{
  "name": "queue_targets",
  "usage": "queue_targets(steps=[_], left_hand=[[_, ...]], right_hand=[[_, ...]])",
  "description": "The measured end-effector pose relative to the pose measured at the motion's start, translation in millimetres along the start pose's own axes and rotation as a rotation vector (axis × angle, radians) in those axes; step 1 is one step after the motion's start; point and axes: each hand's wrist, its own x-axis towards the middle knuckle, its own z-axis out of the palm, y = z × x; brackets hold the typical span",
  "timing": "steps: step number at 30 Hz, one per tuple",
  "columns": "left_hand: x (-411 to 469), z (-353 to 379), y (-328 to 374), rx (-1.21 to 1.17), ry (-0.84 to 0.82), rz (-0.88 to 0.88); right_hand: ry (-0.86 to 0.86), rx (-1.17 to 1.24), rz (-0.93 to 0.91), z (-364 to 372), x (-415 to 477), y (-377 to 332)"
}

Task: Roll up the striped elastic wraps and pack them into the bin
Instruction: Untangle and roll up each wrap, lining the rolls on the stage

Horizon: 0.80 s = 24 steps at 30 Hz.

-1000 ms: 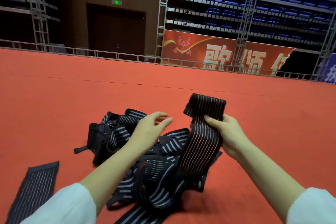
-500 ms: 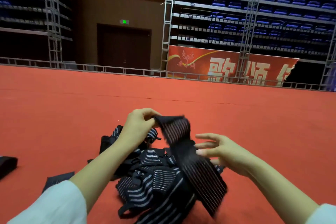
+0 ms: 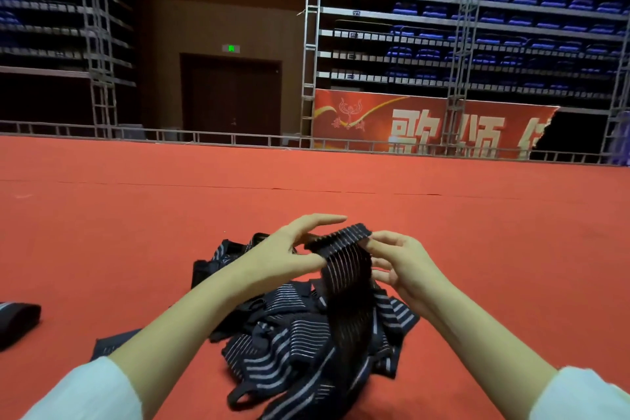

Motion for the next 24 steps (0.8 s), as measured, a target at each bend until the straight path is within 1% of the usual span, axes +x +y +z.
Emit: queue_targets(steps=[1,2,5,7,10,14,15,17,19,22,24], left_hand=[[-0.9,2.0,-1.3,0.0,-0.006,-0.013],[-0.8,4.3,-2.9,0.03,0.023,-0.014],[4.0,10.5,-9.5,0.179,0.209,0.043],[6.2,12.5,-11.3,0.155,0.302,0.056],[9.9,14.2,-14.5,0.075,0.383,0.005],[14.2,1.0,-21.3,0.039,0.515,-0.058],[14.6,-4.7,-23.6,0.019,0.528,-0.08],[15.1,-11.5,-25.4,0.019,0.479,-0.107],[16.5,-12.4,-22.8,-0.019,0.433,-0.118],[20.7,-11.0,-11.1,-0.118,0.416,-0.095],[24.1,-8.3,1.3,-0.176,0.405,-0.078]], right_hand=[[0.0,0.009,-0.009,0.8,-0.2,0.3],[0.001,0.02,-0.013,1.4,0.1,1.0],[-0.005,0.03,-0.026,3.9,-0.6,1.3],[-0.008,-0.006,-0.039,3.4,-0.5,3.1],[0.015,-0.115,-0.07,1.0,-0.5,7.2],[0.048,-0.221,-0.069,-6.9,0.3,11.6],[0.062,-0.256,-0.063,-9.2,0.1,12.3],[0.074,-0.326,-0.072,-11.9,-0.3,11.4],[0.066,-0.385,-0.12,-8.2,-1.9,6.3],[0.11,-0.461,-0.304,4.8,-6.2,-8.1],[0.083,-0.459,-0.411,16.4,-11.6,-22.4]])
